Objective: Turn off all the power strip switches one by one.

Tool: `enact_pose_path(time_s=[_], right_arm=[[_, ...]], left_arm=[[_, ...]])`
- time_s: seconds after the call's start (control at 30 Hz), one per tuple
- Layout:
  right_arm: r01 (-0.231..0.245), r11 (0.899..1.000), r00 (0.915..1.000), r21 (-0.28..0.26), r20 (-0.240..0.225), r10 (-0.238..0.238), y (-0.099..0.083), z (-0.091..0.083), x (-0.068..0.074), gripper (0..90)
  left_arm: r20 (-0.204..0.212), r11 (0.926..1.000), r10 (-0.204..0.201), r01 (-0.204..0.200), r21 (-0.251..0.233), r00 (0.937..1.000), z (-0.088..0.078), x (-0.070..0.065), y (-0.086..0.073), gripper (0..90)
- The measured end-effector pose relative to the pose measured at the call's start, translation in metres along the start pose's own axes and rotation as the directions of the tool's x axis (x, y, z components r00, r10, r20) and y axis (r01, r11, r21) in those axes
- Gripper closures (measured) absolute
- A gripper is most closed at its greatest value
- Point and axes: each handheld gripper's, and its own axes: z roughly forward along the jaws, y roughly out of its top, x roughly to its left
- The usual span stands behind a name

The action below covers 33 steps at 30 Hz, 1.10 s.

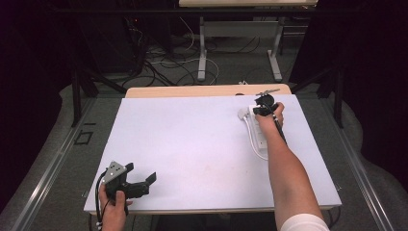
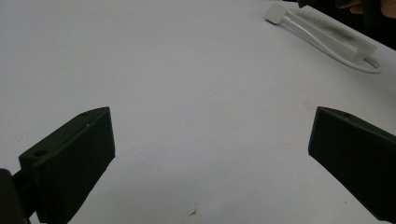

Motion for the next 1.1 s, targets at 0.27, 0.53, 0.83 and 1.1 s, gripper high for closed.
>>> enact_pose_path(time_s=[0.27, 0.53, 0.83, 1.1], right_arm=[[0.008, 1.0, 1.0, -0.029, 0.0, -0.008, 0.001, 0.004, -0.004, 90.0], [0.0, 0.999, 1.0, -0.045, 0.003, 0.0, 0.001, 0.003, -0.01, 90.0], [-0.012, 0.998, 0.9999, -0.062, -0.006, 0.012, 0.001, 0.007, -0.011, 90.0], [0.002, 0.999, 1.0, -0.052, -0.004, -0.002, -0.001, 0.015, -0.007, 90.0]], left_arm=[[-0.004, 0.9999, -0.001, 0.001, 0.011, 1.0, 0.0, 0.0, 0.0, 0.4], [-0.004, 0.9999, 0.008, -0.008, 0.015, 1.0, 0.0, 0.001, -0.001, 0.4], [-0.001, 0.9997, 0.012, -0.012, 0.02, 0.9999, 0.001, -0.001, -0.001, 0.4], [0.001, 0.9998, 0.012, -0.012, 0.016, 0.9999, 0.0, 0.0, -0.001, 0.4]])
